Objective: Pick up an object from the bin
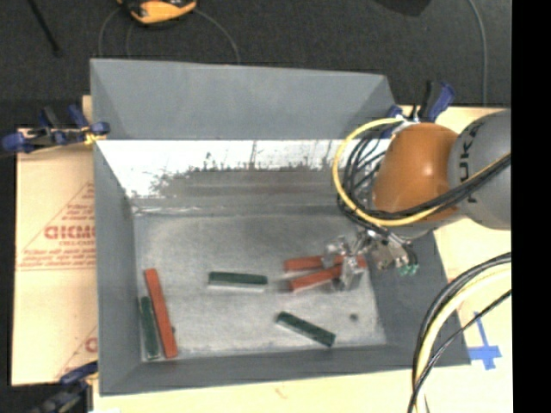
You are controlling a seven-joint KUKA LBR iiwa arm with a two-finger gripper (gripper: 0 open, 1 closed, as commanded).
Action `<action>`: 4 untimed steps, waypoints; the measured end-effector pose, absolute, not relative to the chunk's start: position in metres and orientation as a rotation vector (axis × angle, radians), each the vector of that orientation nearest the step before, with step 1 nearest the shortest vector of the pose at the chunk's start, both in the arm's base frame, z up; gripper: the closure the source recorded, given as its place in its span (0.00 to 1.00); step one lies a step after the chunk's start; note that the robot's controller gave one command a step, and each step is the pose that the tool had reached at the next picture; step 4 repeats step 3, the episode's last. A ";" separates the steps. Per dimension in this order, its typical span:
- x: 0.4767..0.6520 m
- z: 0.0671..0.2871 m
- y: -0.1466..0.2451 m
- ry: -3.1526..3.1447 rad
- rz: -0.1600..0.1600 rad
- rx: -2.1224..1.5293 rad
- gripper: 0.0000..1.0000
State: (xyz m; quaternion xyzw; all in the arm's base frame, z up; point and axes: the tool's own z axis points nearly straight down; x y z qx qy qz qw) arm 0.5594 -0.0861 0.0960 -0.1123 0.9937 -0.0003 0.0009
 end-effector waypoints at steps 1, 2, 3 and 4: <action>0.567 0.103 -0.085 3.114 -0.002 -0.339 1.00; 0.607 0.129 -0.077 3.124 0.000 -0.345 1.00; 0.572 0.231 -0.085 3.118 -0.002 -0.349 1.00; 0.572 0.231 -0.085 3.118 -0.002 -0.349 1.00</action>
Offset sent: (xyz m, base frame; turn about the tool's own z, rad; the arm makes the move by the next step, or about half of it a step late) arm 0.0722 0.0174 0.0525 0.0020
